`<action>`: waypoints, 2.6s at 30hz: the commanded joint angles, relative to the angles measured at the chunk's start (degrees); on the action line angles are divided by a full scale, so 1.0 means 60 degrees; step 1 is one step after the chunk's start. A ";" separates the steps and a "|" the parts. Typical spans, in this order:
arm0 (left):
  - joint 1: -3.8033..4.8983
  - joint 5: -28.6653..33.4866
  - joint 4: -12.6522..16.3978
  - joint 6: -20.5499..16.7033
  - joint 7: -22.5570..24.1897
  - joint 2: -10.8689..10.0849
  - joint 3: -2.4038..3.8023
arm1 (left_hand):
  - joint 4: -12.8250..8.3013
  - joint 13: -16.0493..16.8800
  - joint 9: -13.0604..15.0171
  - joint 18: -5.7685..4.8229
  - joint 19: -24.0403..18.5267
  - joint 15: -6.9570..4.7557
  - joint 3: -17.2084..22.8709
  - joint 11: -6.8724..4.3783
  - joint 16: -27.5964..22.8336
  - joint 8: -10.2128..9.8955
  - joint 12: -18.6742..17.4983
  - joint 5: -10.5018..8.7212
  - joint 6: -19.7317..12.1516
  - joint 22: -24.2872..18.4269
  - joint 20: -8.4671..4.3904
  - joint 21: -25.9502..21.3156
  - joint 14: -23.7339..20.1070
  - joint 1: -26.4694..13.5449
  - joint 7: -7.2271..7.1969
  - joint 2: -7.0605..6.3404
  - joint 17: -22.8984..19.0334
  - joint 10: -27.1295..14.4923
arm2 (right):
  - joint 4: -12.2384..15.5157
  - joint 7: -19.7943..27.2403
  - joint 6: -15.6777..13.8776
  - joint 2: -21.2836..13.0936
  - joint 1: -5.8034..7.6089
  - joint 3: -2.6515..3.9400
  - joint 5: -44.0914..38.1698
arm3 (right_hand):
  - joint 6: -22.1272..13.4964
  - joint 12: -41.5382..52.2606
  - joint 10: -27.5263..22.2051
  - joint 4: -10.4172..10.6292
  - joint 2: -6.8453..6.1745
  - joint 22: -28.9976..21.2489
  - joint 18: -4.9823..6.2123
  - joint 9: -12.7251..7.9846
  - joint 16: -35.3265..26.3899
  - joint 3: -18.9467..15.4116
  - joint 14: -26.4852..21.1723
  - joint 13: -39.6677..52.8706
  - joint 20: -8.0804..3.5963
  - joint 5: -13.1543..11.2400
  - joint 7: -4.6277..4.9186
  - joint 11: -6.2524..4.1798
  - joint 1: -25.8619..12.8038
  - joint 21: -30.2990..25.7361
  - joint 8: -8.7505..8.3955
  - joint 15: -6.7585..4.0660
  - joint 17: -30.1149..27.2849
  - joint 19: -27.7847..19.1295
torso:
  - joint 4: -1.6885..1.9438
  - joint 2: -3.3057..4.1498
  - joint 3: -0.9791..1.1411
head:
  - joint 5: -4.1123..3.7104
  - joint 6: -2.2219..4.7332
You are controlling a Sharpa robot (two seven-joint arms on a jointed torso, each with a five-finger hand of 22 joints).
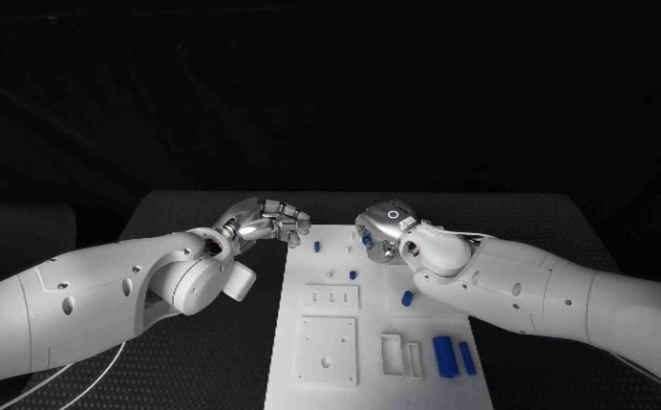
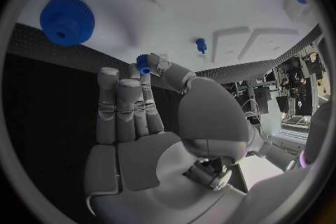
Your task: Assemble the parts on the task board
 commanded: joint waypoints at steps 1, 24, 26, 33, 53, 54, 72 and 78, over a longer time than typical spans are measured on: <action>0.0008 0.0050 0.0037 0.0143 0.0050 0.0007 0.0011 | -0.0017 0.0015 -0.0004 0.0144 -0.0054 -0.0018 0.0057 0.0017 -0.0065 -0.0067 -0.0042 0.0057 -0.0009 0.0210 0.0015 0.0038 -0.0075 -0.0097 0.0081 0.0003 0.0016 -0.0015 | -0.0042 -0.0530 -0.0503 0.0074 -0.0003 0.0032 -0.0334 | 0.0076 -0.0004 0.0701 0.0000 -0.0103 0.0192 0.0303 0.0230 0.0064 0.0082 -0.0267 0.0016 -0.0218 0.0060 -0.0020 -0.0193 -0.0017 0.0068 0.0035 -0.0342 -0.0016 0.0135 | 0.0005 0.0014 -0.0002 | -0.0005 0.0017; 0.0018 0.0048 0.0034 0.0150 0.0043 0.0091 0.0032 | -0.0034 0.0019 0.0000 0.0146 -0.0060 -0.0018 0.0071 0.0021 -0.0074 -0.0076 -0.0058 0.0059 -0.0013 0.0209 0.0016 0.0050 -0.0073 -0.0110 0.0084 0.0004 0.0030 -0.0019 | -0.0443 -0.0594 -0.0235 0.0649 -0.0002 0.0117 -0.0379 | 0.0085 -0.0049 0.0716 0.0063 -0.0191 0.0181 0.0303 0.0265 0.0097 0.0220 -0.0277 0.0061 -0.0231 0.0060 -0.0023 -0.0195 -0.0011 0.0123 0.0006 -0.0344 -0.0054 0.0119 | 0.0109 0.0166 -0.0013 | -0.0032 0.0117; 0.0019 0.0048 0.0037 0.0155 0.0043 0.0094 0.0033 | -0.0035 0.0019 0.0000 0.0146 -0.0061 -0.0018 0.0072 0.0021 -0.0075 -0.0077 -0.0058 0.0059 -0.0013 0.0209 0.0016 0.0051 -0.0073 -0.0111 0.0084 0.0004 0.0031 -0.0019 | -0.0499 -0.0588 -0.0205 0.0686 -0.0002 0.0118 -0.0379 | 0.0085 -0.0051 0.0716 0.0064 -0.0192 0.0181 0.0303 0.0266 0.0098 0.0225 -0.0277 0.0062 -0.0232 0.0060 -0.0023 -0.0195 -0.0010 0.0124 0.0005 -0.0344 -0.0056 0.0118 | 0.0108 0.0173 -0.0014 | -0.0025 0.0124; 0.0027 0.0047 0.0048 0.0159 0.0043 0.0114 0.0035 | -0.0039 0.0020 0.0001 0.0147 -0.0063 -0.0017 0.0075 0.0022 -0.0078 -0.0079 -0.0062 0.0060 -0.0014 0.0209 0.0017 0.0054 -0.0074 -0.0115 0.0085 0.0003 0.0035 -0.0019 | -0.0619 -0.0596 -0.0211 0.0767 -0.0002 0.0118 -0.0464 | 0.0083 -0.0057 0.0714 0.0068 -0.0196 0.0179 0.0303 0.0269 0.0100 0.0235 -0.0279 0.0066 -0.0233 0.0059 -0.0022 -0.0194 -0.0011 0.0127 0.0001 -0.0343 -0.0060 0.0115 | 0.0128 0.0208 -0.0028 | -0.0033 0.0130; 0.0048 -0.0016 0.0202 0.0168 -0.0019 0.0118 0.0039 | -0.0066 0.0023 0.0003 0.0151 -0.0069 -0.0017 0.0095 0.0028 -0.0088 -0.0094 -0.0082 0.0061 -0.0029 0.0208 0.0017 0.0066 -0.0072 -0.0114 0.0090 0.0008 0.0050 -0.0029 | -0.0777 -0.0702 -0.0035 0.0814 -0.0001 0.0118 -0.0698 | 0.0098 -0.0079 0.0731 0.0090 -0.0261 0.0175 0.0303 0.0293 0.0117 0.0313 -0.0287 0.0095 -0.0235 0.0059 -0.0027 -0.0195 0.0000 0.0148 -0.0010 -0.0344 -0.0083 0.0094 | 0.0191 0.0330 -0.0064 | -0.0076 0.0170; 0.0048 -0.0016 0.0186 0.0168 -0.0020 0.0132 0.0039 | -0.0067 0.0023 0.0003 0.0151 -0.0069 -0.0017 0.0095 0.0028 -0.0088 -0.0094 -0.0082 0.0061 -0.0029 0.0208 0.0017 0.0066 -0.0072 -0.0114 0.0090 0.0008 0.0050 -0.0029 | -0.0780 -0.0702 -0.0035 0.0813 -0.0001 0.0118 -0.0698 | 0.0097 -0.0081 0.0729 0.0092 -0.0263 0.0175 0.0303 0.0294 0.0117 0.0316 -0.0288 0.0095 -0.0235 0.0059 -0.0027 -0.0194 0.0000 0.0149 -0.0011 -0.0344 -0.0084 0.0092 | 0.0188 0.0330 -0.0066 | -0.0076 0.0165; 0.0063 -0.0016 0.0195 0.0165 -0.0028 0.0118 0.0039 | -0.0081 0.0026 0.0006 0.0150 -0.0073 -0.0016 0.0101 0.0031 -0.0095 -0.0099 -0.0091 0.0058 -0.0032 0.0208 0.0019 0.0074 -0.0072 -0.0123 0.0094 0.0002 0.0060 -0.0030 | -0.1025 -0.0543 0.0444 0.0917 0.0004 0.0117 -0.0316 | -0.0311 -0.0394 0.0297 0.0118 -0.0509 0.0126 0.0303 0.0240 0.0001 0.0367 -0.0383 0.0043 -0.0167 0.0054 0.0137 -0.0033 -0.0081 0.0074 -0.0285 -0.0191 -0.0231 -0.0068 | 0.0256 0.0428 -0.0131 | -0.0109 0.0177; 0.0064 -0.0017 0.0187 0.0151 -0.0031 0.0109 0.0039 | -0.0082 0.0027 0.0006 0.0150 -0.0074 -0.0015 0.0101 0.0033 -0.0097 -0.0102 -0.0094 0.0058 -0.0034 0.0208 0.0020 0.0076 -0.0072 -0.0129 0.0095 0.0000 0.0062 -0.0032 | -0.0985 -0.0600 0.0046 0.0861 0.0008 0.0117 -0.0105 | -0.0825 -0.0569 -0.0363 0.0151 -0.0779 0.0110 0.0300 0.0115 0.0020 0.0302 -0.0321 -0.0128 -0.0123 0.0050 0.0375 0.0223 -0.0123 0.0059 -0.0595 0.0071 -0.0282 -0.0071 | 0.0236 0.0431 -0.0127 | -0.0087 0.0198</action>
